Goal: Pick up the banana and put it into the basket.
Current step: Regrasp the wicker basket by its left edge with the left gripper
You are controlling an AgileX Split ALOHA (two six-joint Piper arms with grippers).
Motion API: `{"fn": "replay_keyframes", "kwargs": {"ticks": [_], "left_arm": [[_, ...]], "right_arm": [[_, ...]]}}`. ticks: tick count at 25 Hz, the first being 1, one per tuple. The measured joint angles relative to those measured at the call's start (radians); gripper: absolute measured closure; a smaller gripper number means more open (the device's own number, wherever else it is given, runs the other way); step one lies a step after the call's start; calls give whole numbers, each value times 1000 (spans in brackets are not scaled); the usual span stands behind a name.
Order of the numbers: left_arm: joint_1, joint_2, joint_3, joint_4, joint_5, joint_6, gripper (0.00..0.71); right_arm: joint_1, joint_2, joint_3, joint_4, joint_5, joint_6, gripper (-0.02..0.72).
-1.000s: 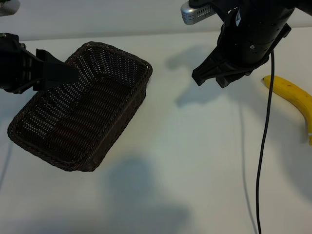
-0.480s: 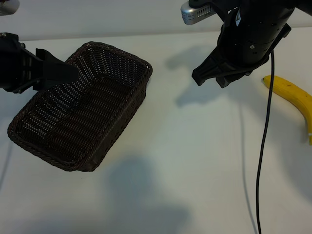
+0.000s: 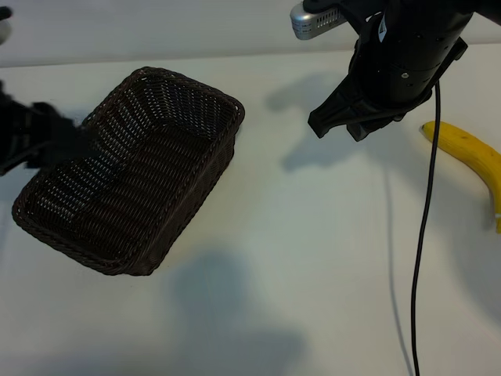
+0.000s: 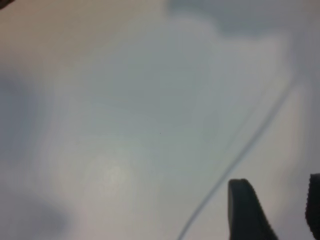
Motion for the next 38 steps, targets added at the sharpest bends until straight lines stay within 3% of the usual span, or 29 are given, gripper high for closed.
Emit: {"fn": "replay_keyframes", "kwargs": {"ticks": [9, 17, 21, 32, 38], "left_arm": [[0, -245, 233, 313, -55, -428, 231], [0, -287, 433, 428, -276, -800, 215], [0, -265, 473, 431, -342, -867, 207], [0, -102, 479, 431, -396, -927, 194], [0, -2, 479, 427, -493, -967, 192]], "right_arm": [[0, 0, 0, 0, 0, -1, 386], [0, 0, 0, 0, 0, -1, 386], [0, 0, 0, 0, 1, -1, 386], [0, 0, 0, 0, 1, -1, 386], [0, 0, 0, 0, 1, -1, 386]]}}
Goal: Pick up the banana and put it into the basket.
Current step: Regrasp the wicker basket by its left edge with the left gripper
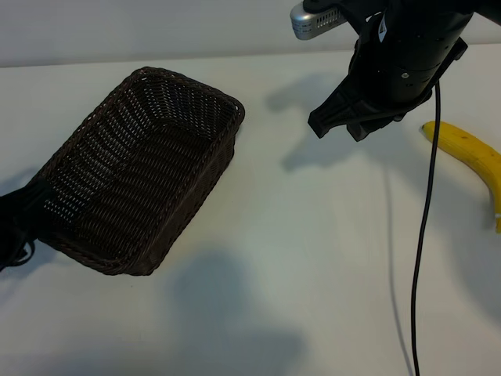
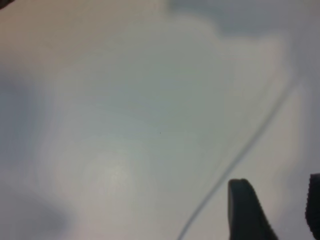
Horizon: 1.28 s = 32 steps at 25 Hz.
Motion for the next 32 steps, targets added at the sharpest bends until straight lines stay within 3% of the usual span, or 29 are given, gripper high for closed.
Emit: {"fn": "replay_keyframes", "kwargs": {"ticks": [9, 22, 25, 32], "left_arm": [[0, 158, 0, -62, -126, -1, 190], [0, 287, 0, -76, -208, -1, 195], [0, 288, 0, -88, -222, -1, 244], [2, 290, 0, -105, -244, -11, 451]], "right_arm": [[0, 0, 0, 0, 0, 0, 386], [0, 0, 0, 0, 0, -1, 386], [0, 0, 0, 1, 0, -1, 386], [0, 0, 0, 10, 0, 0, 386]]}}
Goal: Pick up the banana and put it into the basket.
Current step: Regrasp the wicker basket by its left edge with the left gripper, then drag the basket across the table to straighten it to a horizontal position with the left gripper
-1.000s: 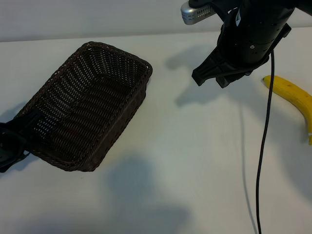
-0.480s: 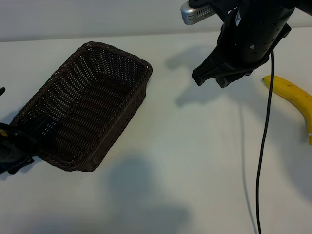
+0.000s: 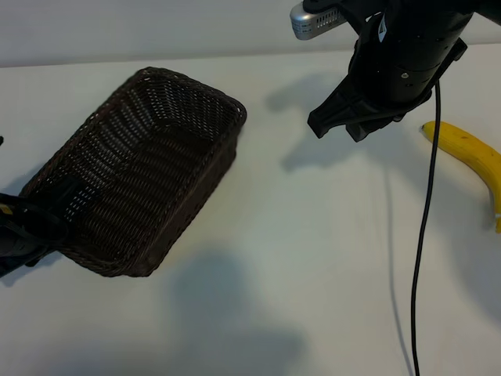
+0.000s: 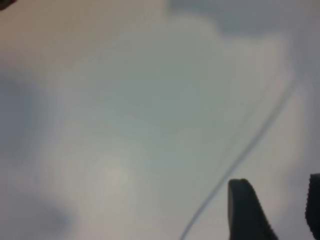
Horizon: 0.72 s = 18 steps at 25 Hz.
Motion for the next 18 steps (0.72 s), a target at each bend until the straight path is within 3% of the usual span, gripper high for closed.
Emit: {"fn": "replay_keyframes", "kwargs": {"ticks": [4, 18], "left_arm": [[0, 0, 0, -5, -9, 1, 539], [0, -24, 0, -40, -1, 100, 539]], "right_arm": [[0, 0, 0, 20, 0, 0, 386], [0, 0, 0, 33, 0, 0, 386]]}}
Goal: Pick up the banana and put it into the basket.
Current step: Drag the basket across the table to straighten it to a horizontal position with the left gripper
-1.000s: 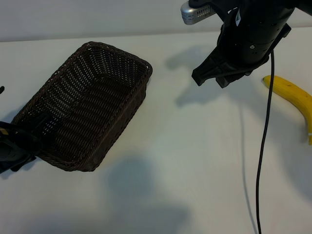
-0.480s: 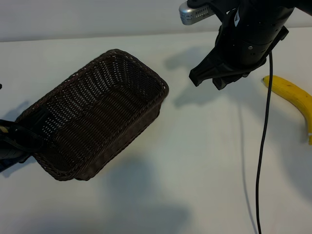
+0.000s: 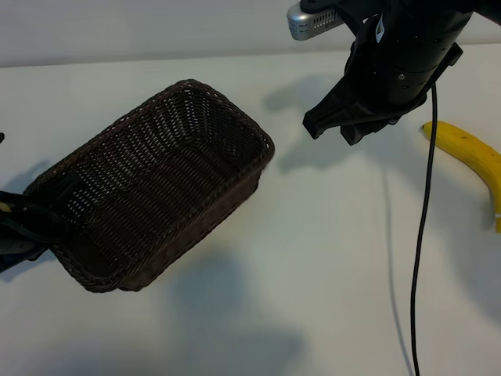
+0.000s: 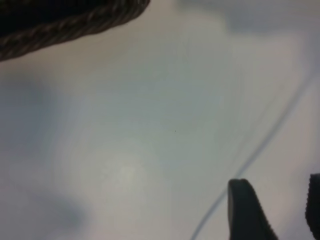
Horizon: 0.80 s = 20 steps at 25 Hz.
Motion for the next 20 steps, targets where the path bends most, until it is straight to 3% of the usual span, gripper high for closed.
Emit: {"fn": "replay_keyframes", "kwargs": {"ticks": [6, 14, 20], "left_arm": [[0, -34, -63, -175, 121, 316, 542], [0, -35, -171, -538, 230, 782, 542], [0, -8, -233, -547, 309, 857, 542]], "right_arm": [[0, 0, 0, 0, 0, 0, 386], [0, 0, 0, 0, 0, 0, 386], [0, 0, 0, 7, 0, 0, 386]]}}
